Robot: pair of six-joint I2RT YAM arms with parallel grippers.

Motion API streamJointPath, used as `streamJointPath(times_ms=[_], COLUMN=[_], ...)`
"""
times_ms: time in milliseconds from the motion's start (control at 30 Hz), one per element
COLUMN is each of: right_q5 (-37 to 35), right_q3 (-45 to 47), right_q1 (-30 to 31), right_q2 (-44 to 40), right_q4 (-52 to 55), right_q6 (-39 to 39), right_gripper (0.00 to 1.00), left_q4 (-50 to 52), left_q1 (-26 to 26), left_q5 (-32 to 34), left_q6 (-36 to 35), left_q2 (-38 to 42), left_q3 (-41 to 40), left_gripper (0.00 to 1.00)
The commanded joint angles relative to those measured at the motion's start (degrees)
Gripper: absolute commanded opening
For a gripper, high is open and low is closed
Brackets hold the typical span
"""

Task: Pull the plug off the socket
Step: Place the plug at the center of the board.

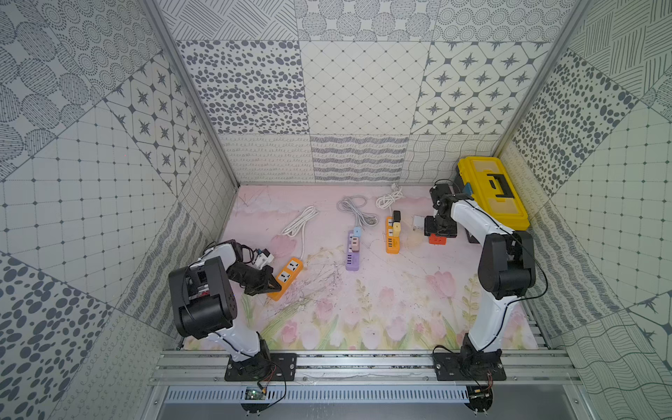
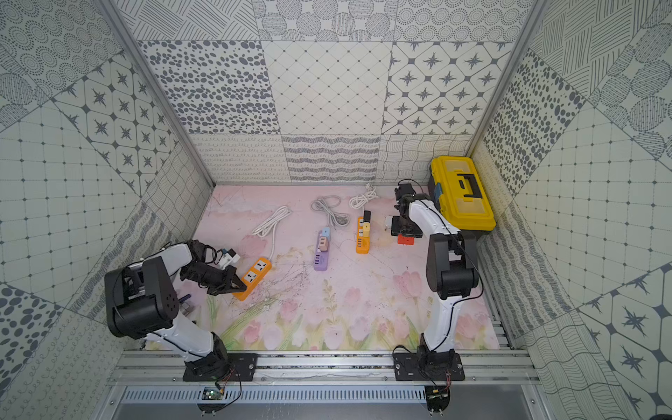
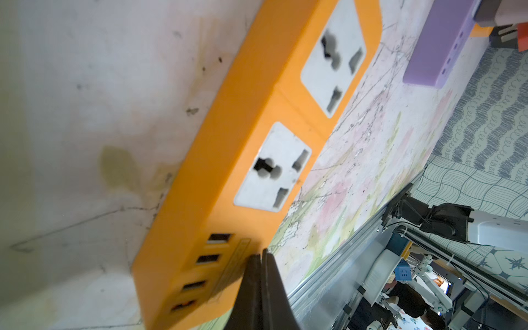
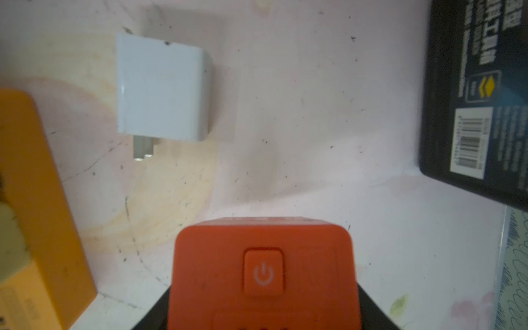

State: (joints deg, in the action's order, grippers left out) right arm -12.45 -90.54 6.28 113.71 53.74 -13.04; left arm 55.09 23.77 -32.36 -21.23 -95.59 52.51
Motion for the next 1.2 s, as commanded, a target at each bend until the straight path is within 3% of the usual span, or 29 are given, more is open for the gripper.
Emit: streamJointPath(times_ms=[0, 133, 267, 567, 933, 1167], right_q5=[-2.5, -1.2, 0.1, 0.2, 3.8, 10.7], right_q3=[-4.3, -8.3, -10.3, -14.1, -11.8, 1.6], right_q1=[-1.3, -2.8, -3.3, -3.5, -1.4, 6.5], right_q2=[3.0, 7.9, 10.8, 11.3, -3.1, -18.5], right_q4=[0.5, 1.6, 1.5, 2.2, 1.7, -6.7], right_q6=[1.9, 3.4, 4.5, 5.4, 4.2, 1.6], right_gripper=[0.26, 0.30, 0.58, 0.86, 0.91, 0.89], left_q4=[-7.1, -7.0, -6.9, -6.8, -6.1, 0.6], left_q1=[0.1, 0.2, 0.2, 0.3, 0.3, -0.5], left_q5=[13.8, 13.8, 13.6, 13.5, 10.8, 0.6], left_q6=[-0.4, -0.4, -0.5, -0.6, -2.3, -6.1], left_q2=[-0.4, -0.7, -0.7, -0.7, 2.1, 13.8], left_q3=[-0.6, -0.5, -0.4, -0.4, -0.6, 2.3], left_gripper=[0.00, 0.00, 0.00, 0.00, 0.00, 0.02])
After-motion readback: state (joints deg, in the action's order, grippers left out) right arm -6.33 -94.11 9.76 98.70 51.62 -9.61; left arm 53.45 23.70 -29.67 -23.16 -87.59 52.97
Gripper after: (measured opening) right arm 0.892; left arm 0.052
